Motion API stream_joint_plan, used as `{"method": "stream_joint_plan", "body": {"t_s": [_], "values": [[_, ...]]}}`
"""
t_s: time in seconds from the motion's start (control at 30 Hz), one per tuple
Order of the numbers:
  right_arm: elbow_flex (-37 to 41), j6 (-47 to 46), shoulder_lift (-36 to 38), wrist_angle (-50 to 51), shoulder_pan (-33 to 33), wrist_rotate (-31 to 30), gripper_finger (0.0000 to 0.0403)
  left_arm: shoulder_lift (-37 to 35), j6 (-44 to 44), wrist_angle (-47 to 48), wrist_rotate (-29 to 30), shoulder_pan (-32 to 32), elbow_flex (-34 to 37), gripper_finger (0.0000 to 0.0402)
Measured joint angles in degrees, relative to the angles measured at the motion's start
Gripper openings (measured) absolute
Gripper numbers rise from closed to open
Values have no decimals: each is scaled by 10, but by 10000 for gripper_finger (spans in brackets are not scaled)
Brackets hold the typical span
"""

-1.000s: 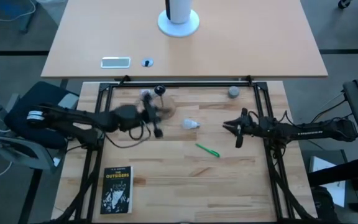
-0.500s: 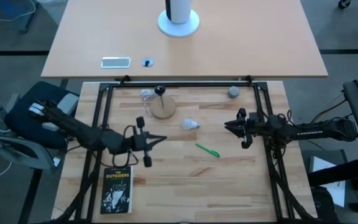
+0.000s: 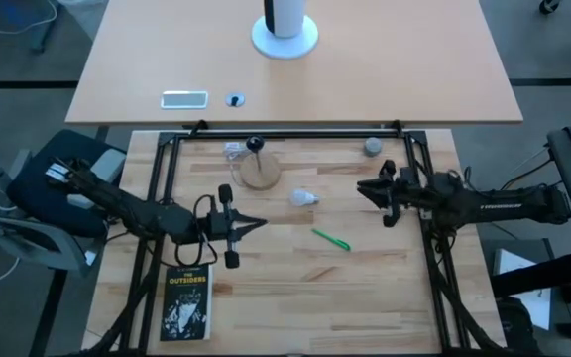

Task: Screw lightbulb
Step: Insert the lightbulb into the lamp

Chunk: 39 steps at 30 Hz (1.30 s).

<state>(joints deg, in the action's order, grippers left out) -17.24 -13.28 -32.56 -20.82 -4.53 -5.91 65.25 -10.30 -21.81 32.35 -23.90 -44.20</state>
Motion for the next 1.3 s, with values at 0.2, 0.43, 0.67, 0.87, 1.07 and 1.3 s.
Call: {"method": "stream_joint_plan", "body": {"t_s": [0.2, 0.43, 0.67, 0.87, 1.07, 1.3], "values": [[-173, 42, -89, 357, -38, -116, 76, 28, 97, 67, 62, 4, 12, 0], [-270, 134, -218, 408, -122, -14, 47, 112, 139, 88, 177, 27, 32, 0], [-271, 144, -394, 404, -179, 40, 9, 177, 173, 86, 113, 89, 46, 0], [-278, 145, -544, 284, -186, 83, 2, 241, 201, 76, 70, 122, 46, 0], [-314, 135, -643, 263, -182, 155, 0, 291, 229, 62, 56, 133, 46, 0], [-333, 105, -664, 263, -140, 206, 0, 329, 241, 10, 55, 142, 45, 0]]}}
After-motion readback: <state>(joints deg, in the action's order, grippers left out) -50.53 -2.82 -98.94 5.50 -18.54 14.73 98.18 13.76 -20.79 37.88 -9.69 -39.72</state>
